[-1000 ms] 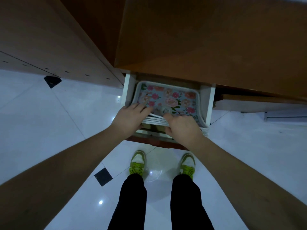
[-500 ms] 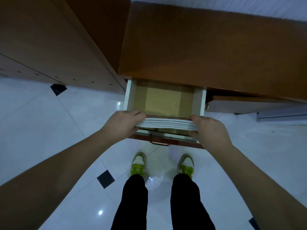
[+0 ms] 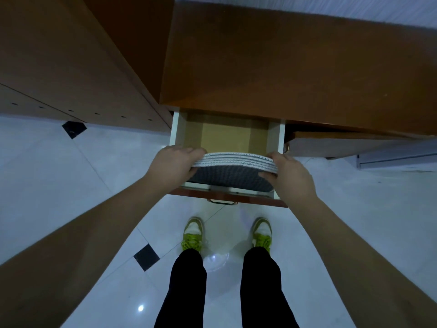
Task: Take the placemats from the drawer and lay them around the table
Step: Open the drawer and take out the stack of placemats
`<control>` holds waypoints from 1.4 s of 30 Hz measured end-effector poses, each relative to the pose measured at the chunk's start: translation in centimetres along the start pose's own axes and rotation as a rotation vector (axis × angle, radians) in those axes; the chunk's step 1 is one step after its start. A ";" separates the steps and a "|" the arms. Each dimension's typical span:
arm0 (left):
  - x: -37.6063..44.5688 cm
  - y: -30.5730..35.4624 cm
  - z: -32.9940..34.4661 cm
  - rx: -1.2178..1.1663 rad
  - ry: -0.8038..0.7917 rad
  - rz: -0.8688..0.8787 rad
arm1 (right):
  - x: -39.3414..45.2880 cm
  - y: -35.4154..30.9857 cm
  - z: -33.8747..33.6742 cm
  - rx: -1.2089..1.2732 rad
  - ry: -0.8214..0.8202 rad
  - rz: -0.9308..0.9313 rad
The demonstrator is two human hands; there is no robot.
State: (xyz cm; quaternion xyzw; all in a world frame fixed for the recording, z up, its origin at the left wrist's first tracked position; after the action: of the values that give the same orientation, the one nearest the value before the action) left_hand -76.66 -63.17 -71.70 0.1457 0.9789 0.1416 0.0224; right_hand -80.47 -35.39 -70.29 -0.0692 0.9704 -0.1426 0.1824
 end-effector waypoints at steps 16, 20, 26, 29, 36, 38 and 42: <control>-5.7 1.4 -1.0 -1.033 -0.198 -1.138 | -2.7 0.7 -0.1 1.304 -0.305 1.183; -5.5 0.2 -0.7 -1.347 -0.192 -1.521 | -3.0 1.5 0.4 1.121 -0.514 1.148; -4.6 -1.9 0.2 -1.155 -0.366 -1.589 | -2.8 2.5 1.5 0.974 -0.704 1.079; -4.0 -2.5 0.9 -1.114 -0.410 -1.615 | -2.3 2.5 1.9 0.985 -0.632 1.066; -4.2 -3.4 2.5 -1.092 -0.658 -1.571 | -2.0 2.3 2.6 0.821 -0.618 0.994; -4.5 -2.8 2.3 -1.077 -0.679 -1.515 | -2.5 2.2 2.3 0.831 -0.620 0.976; -6.1 -2.3 2.5 -1.084 -0.571 -1.457 | -3.4 2.5 2.1 0.886 -0.530 0.911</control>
State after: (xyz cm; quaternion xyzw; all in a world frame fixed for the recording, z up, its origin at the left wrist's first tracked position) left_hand -71.23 -66.44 -74.72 -0.5015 0.5878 0.4865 0.4078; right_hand -76.78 -32.95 -71.79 0.3943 0.6754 -0.4132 0.4665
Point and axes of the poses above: each hand's wrist, its own x-axis towards the middle knuckle, its own z-axis out of the palm, y = z × x, the point moved 1 cm from there along x, towards the middle knuckle, and after that the axes turned 5 degrees about y, right-handed, at the moved point
